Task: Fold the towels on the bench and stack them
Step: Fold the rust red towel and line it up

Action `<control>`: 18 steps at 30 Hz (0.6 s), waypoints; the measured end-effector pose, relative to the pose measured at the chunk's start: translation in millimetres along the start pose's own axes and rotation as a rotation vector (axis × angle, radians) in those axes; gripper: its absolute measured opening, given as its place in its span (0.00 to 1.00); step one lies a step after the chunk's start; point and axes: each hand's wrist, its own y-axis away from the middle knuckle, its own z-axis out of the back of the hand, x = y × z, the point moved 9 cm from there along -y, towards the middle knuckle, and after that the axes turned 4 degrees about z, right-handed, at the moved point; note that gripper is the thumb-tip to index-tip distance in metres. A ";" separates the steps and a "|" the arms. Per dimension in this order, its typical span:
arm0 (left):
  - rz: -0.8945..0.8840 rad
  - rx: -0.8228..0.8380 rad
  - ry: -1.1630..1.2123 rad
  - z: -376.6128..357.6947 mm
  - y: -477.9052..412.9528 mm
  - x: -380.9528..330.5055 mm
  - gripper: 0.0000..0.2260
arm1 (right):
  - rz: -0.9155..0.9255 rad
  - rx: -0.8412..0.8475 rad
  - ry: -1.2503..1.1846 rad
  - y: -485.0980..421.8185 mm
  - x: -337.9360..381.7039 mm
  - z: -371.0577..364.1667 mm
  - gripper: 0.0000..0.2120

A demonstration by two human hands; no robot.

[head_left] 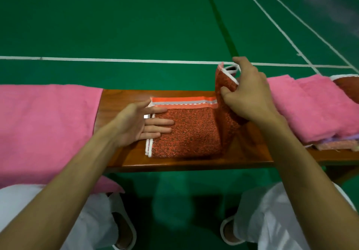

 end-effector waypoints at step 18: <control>-0.047 -0.138 0.068 11.6 5.3 -0.8 0.08 | 0.193 0.277 -0.177 37.7 82.9 -110.1 0.24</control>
